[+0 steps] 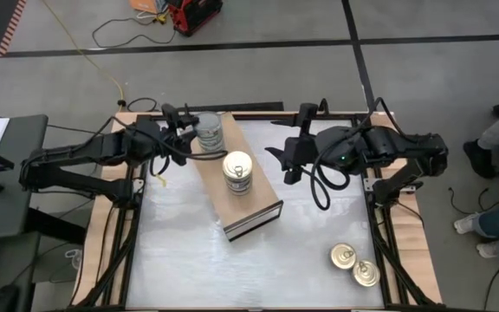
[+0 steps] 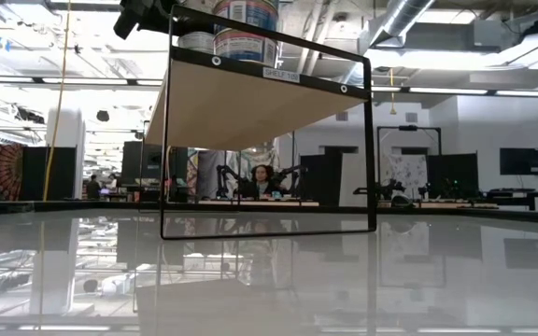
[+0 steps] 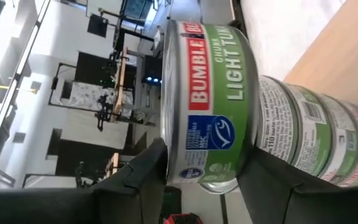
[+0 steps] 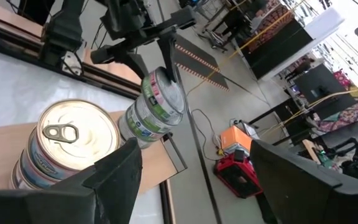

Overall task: Stack canned seafood by type on shelf
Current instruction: Stack the green tuna can on top of the other green tuna can on the shelf

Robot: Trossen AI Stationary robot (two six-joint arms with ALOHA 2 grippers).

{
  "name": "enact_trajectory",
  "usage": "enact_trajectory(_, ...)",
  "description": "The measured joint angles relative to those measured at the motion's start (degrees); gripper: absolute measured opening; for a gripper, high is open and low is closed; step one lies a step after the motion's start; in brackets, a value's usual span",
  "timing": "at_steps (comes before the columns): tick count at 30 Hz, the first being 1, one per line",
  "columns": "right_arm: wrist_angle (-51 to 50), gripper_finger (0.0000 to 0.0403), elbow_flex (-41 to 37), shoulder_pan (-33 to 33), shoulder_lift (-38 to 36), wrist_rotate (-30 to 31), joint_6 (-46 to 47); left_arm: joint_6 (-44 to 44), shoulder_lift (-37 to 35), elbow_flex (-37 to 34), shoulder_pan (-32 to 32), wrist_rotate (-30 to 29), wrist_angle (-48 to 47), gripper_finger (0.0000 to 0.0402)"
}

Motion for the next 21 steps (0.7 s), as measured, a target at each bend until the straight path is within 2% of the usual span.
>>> enact_trajectory(10, 0.0, 0.033, 0.0, 0.0, 0.0, 0.0, 1.8, 2.3, -0.8, -0.1, -1.5, -3.1, 0.2, 0.0222)
enact_trajectory(21, 0.4, 0.033, -0.1, 0.0, 1.0, -0.8, 2.7, 4.3, -1.8, -0.1, -1.5, -3.8, 0.3, 0.0224)
